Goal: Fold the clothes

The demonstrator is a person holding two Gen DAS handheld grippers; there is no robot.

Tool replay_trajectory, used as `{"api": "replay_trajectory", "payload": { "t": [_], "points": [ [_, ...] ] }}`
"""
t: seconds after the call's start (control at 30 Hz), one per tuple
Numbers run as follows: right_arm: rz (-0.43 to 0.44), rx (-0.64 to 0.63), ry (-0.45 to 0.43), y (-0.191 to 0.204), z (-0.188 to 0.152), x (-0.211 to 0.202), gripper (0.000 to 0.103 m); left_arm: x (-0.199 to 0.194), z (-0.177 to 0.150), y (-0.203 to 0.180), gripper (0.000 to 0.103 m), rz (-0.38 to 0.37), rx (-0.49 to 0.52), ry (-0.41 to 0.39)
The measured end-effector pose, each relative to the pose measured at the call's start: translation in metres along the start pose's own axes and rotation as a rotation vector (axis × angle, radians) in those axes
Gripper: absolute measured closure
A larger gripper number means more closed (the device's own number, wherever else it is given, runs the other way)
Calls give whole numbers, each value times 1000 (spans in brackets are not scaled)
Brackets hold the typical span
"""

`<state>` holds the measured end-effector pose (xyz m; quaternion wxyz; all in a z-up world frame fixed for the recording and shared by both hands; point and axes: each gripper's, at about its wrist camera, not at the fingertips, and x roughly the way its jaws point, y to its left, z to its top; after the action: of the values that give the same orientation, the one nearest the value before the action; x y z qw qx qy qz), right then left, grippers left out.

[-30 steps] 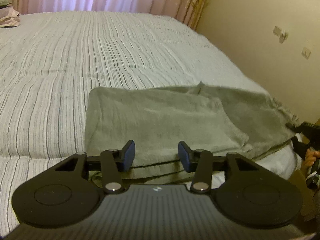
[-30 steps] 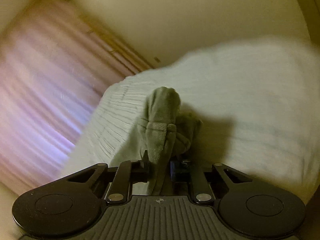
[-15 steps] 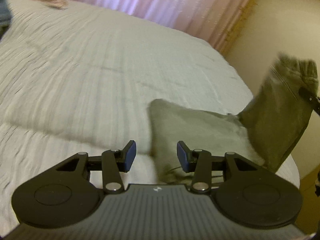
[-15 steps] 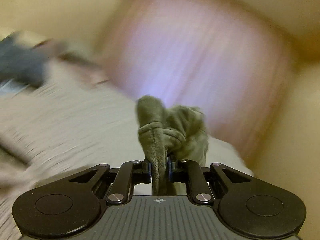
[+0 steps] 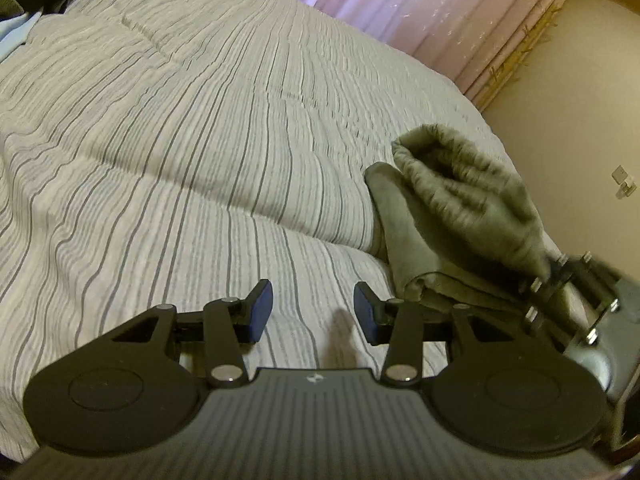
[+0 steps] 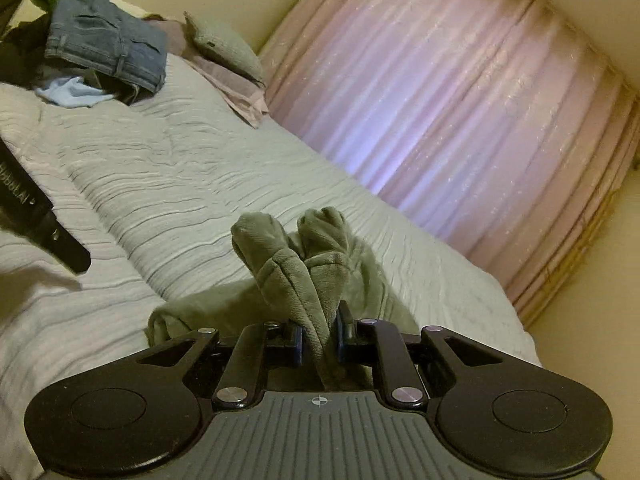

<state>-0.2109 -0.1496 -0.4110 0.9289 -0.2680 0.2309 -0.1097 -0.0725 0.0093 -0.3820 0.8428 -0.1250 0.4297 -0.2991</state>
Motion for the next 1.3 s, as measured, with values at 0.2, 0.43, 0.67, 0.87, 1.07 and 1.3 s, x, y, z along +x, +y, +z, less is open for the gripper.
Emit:
{"api": "replay_trajectory", "payload": {
  "t": [0.2,0.43,0.67,0.87,1.07,1.3],
  "points": [
    [11,-123,49,26,-7,26,89,-3,-3,-1,64,-6,-5,0],
    [29,-160,77,37,-14,40,82,0,-3,-6,64,12,7,-1],
    [-32,-116,109,33,-9,28,53,1,-6,-10,63,32,34,7],
    [11,139,70,-8,-23,-20,7,-1,-6,-17,63,50,55,12],
    [66,588,135,-70,-54,-50,8,-1,-9,-29,63,64,96,24],
    [70,981,227,-121,-91,-67,8,3,-13,-52,63,67,158,47]
  ]
}}
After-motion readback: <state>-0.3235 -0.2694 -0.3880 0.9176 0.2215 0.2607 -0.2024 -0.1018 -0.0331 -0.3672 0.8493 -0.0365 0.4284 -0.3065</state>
